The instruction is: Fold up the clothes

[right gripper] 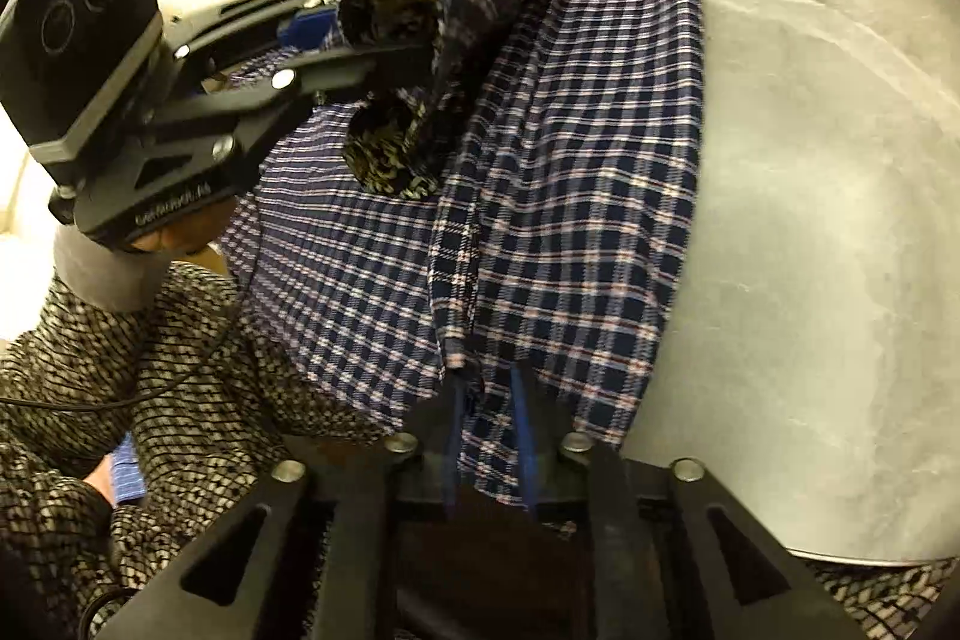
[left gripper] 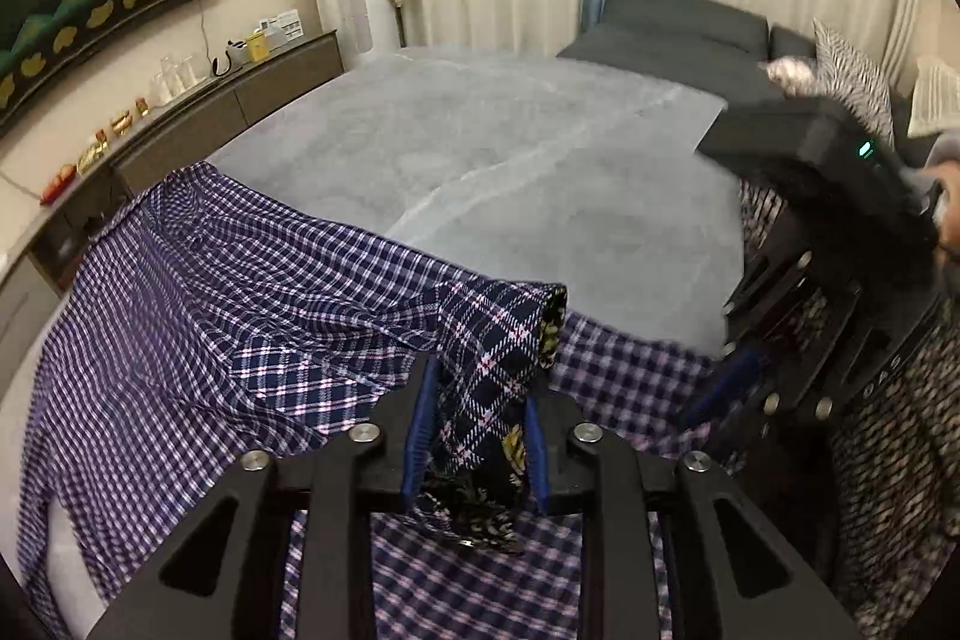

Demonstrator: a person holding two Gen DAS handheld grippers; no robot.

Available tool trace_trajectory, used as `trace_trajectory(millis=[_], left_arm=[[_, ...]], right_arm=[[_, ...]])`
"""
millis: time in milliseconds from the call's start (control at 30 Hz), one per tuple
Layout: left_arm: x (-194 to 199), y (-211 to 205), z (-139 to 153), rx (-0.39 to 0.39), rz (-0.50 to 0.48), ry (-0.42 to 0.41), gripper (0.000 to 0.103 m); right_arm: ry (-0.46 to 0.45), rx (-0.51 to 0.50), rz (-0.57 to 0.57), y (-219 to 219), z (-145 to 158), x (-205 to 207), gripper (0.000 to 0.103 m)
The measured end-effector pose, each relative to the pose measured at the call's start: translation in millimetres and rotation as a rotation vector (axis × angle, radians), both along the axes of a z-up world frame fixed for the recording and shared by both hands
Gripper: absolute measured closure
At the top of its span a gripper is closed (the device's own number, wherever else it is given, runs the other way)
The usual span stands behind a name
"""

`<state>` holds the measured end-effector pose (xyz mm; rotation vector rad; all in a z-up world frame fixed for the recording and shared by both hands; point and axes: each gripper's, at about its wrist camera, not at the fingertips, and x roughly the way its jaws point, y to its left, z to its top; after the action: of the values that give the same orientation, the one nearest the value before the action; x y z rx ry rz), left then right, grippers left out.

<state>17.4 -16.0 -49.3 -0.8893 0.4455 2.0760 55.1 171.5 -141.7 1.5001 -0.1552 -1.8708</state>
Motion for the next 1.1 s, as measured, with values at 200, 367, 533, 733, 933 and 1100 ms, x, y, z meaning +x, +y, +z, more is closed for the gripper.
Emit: trace_trajectory(millis=[200, 367, 533, 733, 933, 1100], left_arm=[[11.8, 0.8, 0.1, 0.030, -0.031, -0.067, 0.036], [18.4, -7.0, -0.1, -0.011, -0.030, -0.076, 0.037], [8.0, -57.6, 42.3, 0.151, 0.109, -0.037, 0.036], [-27.1, -152.4, 41.6, 0.217, 0.596, -0.087, 0.036], [-23.3, -233.6, 23.0, 0.436, 0.927, -0.139, 0.036], [-23.3, -290.8, 18.5, 0.643, 1.184, -0.178, 0.036]], right_arm=[[-0.039, -0.072, 0.033, -1.2, -3.0, 0.5, 0.061], [0.040, -0.076, 0.186, -12.1, 30.0, 16.4, 0.060], [0.201, -0.128, 0.215, -24.3, 82.1, 4.2, 0.060], [0.285, 0.028, 0.111, -57.7, 62.6, -61.6, 0.060], [0.275, 0.229, 0.104, -77.4, 12.4, -74.1, 0.055], [0.447, 0.308, 0.125, -120.9, 44.5, -67.3, 0.045]])
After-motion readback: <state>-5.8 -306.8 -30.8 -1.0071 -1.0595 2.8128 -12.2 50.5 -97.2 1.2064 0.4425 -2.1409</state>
